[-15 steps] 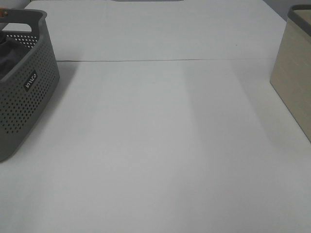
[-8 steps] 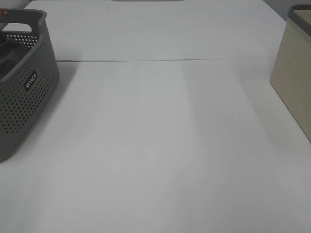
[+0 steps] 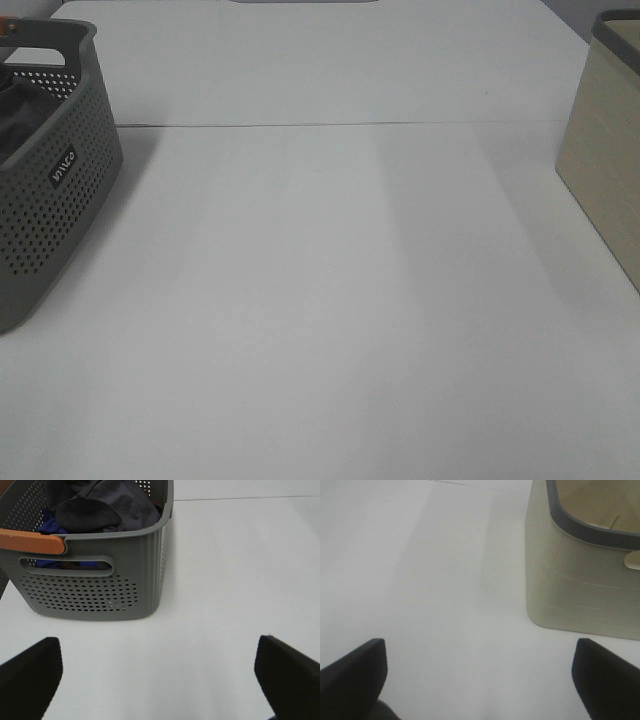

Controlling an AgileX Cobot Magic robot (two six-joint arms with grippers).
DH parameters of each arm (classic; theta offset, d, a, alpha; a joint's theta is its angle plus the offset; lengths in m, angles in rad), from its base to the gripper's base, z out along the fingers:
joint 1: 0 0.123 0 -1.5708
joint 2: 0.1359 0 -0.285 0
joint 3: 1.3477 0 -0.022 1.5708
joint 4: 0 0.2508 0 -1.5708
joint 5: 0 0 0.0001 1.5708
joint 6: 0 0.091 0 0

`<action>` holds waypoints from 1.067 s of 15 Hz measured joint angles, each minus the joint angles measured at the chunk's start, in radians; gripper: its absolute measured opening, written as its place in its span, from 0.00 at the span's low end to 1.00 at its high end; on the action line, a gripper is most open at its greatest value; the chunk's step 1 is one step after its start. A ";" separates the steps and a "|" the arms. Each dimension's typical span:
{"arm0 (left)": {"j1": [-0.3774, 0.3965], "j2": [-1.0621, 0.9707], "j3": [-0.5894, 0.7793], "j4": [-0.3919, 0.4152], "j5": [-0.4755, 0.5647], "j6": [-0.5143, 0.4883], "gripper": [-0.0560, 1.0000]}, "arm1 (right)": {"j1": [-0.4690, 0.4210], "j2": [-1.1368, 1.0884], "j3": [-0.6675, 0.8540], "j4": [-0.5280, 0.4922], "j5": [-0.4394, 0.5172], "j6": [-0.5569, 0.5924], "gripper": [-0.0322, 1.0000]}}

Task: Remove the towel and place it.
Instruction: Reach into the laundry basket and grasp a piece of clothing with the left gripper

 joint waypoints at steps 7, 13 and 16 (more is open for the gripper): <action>0.000 0.000 0.000 -0.003 0.000 0.000 0.99 | 0.000 0.000 0.000 0.000 0.000 0.000 0.96; 0.000 0.050 -0.071 -0.003 0.055 0.082 0.99 | 0.000 0.000 0.000 0.000 0.000 0.000 0.96; 0.000 0.273 -0.236 0.029 0.157 0.260 0.99 | 0.000 0.000 0.000 0.000 0.000 0.000 0.96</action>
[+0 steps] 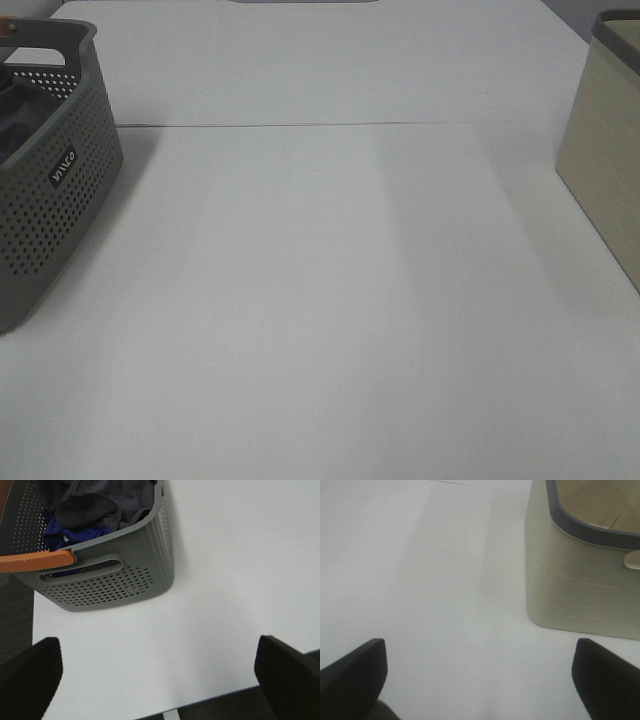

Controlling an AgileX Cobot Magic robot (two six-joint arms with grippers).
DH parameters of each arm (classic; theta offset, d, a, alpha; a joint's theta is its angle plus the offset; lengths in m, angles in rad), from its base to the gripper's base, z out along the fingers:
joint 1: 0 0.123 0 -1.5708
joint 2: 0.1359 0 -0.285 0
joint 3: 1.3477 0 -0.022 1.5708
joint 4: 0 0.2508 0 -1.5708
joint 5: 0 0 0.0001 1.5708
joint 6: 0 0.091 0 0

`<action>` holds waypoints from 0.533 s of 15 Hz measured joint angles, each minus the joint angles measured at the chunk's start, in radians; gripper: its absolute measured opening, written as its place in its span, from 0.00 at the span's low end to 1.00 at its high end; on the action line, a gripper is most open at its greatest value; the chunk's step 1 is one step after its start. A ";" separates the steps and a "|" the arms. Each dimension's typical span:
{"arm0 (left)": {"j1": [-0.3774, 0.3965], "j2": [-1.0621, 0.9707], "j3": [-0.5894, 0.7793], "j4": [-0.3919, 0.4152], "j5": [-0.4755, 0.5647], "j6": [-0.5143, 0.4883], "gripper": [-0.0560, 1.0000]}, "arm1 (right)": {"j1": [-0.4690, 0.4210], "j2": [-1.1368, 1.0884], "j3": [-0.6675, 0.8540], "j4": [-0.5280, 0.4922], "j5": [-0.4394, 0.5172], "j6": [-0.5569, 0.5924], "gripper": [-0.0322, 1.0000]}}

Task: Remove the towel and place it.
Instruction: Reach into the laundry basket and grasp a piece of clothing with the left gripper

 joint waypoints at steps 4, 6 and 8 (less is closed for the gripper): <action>0.000 0.327 -0.121 0.043 0.007 0.154 0.99 | 0.000 0.000 0.000 0.000 0.000 0.000 0.96; 0.000 0.430 -0.159 0.065 0.008 0.224 0.99 | 0.000 0.000 0.000 0.000 0.000 0.000 0.96; 0.000 0.623 -0.285 0.134 0.008 0.360 0.99 | 0.000 0.000 0.000 0.000 0.000 0.000 0.96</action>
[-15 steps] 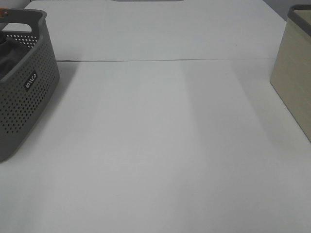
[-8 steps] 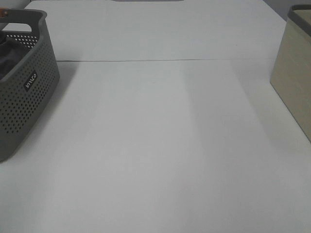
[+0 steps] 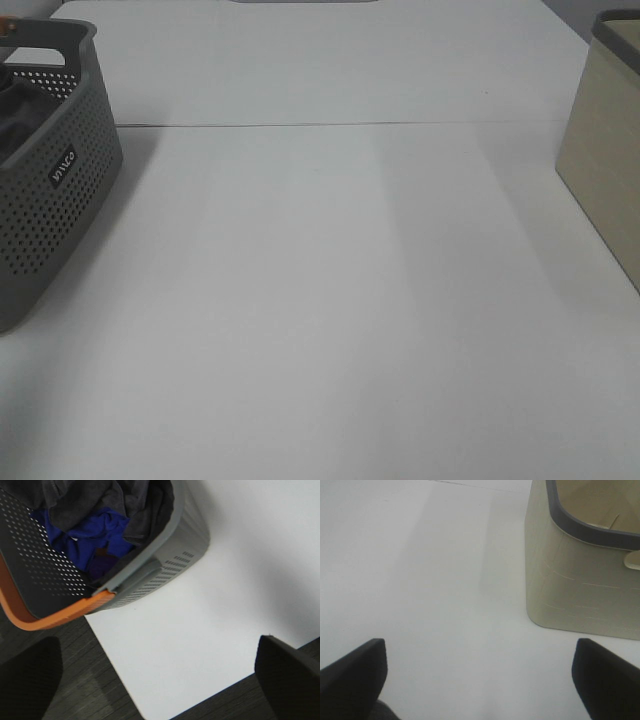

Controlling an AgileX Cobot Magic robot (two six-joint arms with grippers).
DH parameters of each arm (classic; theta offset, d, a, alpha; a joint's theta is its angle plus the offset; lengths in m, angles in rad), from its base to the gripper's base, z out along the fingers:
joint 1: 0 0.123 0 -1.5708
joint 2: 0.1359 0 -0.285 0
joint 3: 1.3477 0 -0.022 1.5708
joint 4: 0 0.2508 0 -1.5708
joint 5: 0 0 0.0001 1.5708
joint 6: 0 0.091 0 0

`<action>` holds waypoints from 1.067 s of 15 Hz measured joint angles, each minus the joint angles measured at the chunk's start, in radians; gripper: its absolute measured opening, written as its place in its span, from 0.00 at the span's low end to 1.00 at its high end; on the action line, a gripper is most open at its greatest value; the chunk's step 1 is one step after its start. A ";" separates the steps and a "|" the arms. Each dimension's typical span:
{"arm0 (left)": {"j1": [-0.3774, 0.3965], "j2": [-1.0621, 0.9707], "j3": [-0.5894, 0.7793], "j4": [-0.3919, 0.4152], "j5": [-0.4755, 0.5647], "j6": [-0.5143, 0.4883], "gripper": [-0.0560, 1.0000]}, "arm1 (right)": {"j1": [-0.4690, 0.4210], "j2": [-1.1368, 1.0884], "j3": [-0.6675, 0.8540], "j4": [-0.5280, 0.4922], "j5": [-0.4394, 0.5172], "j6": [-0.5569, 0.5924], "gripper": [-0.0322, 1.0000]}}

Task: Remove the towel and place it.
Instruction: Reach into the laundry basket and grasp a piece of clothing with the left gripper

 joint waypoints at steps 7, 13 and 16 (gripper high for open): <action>0.000 0.484 -0.351 0.176 -0.002 0.233 0.99 | 0.000 0.000 0.000 0.000 0.000 0.000 0.96; 0.000 0.937 -0.501 0.417 -0.200 0.395 0.99 | 0.000 0.000 0.000 0.000 0.000 0.000 0.96; 0.000 1.040 -0.547 0.434 -0.235 0.410 0.99 | 0.000 0.000 0.000 -0.001 0.000 0.001 0.96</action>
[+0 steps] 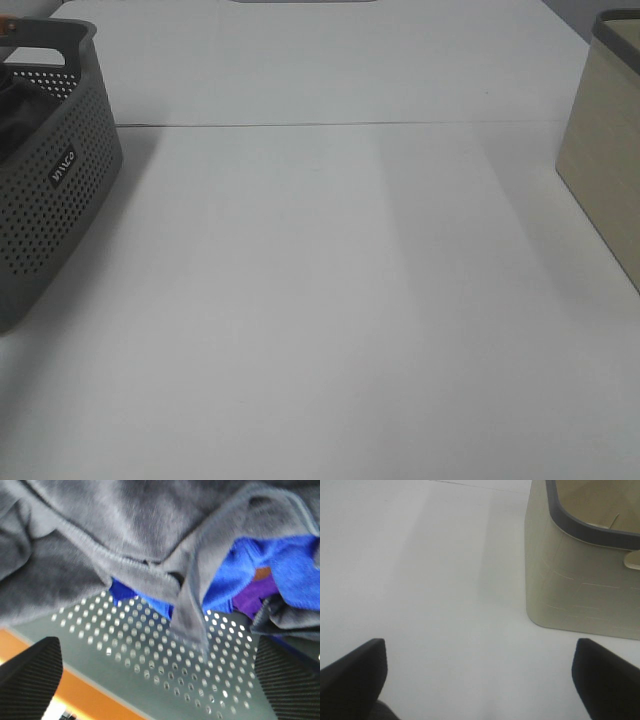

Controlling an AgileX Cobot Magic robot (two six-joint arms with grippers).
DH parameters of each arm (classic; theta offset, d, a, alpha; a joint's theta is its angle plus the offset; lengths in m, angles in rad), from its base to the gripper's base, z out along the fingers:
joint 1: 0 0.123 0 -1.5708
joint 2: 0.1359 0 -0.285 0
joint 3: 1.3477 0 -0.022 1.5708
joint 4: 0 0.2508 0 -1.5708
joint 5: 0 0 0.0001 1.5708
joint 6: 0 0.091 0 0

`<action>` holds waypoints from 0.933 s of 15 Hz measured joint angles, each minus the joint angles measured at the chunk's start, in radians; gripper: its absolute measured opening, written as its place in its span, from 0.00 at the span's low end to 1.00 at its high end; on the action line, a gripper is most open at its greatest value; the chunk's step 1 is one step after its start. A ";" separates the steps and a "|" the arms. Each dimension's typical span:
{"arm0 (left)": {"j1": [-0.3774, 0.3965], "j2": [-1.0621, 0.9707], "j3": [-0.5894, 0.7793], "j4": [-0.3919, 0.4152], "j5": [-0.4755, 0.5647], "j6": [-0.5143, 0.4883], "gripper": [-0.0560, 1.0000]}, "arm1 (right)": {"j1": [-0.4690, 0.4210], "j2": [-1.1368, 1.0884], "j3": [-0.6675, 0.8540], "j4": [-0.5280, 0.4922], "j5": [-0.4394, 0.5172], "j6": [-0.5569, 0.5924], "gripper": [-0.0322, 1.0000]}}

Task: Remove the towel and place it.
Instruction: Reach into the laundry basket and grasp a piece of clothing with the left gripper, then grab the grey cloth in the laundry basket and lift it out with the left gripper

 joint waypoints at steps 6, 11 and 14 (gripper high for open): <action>0.000 0.117 -0.026 0.002 -0.002 0.012 0.95 | 0.000 0.000 0.000 -0.004 0.000 0.008 0.96; 0.000 0.119 -0.026 0.001 0.004 -0.049 0.16 | 0.000 0.000 0.000 -0.005 0.000 0.011 0.96; 0.000 0.119 -0.026 -0.013 -0.013 -0.075 0.05 | 0.000 0.000 0.000 -0.005 0.000 0.011 0.96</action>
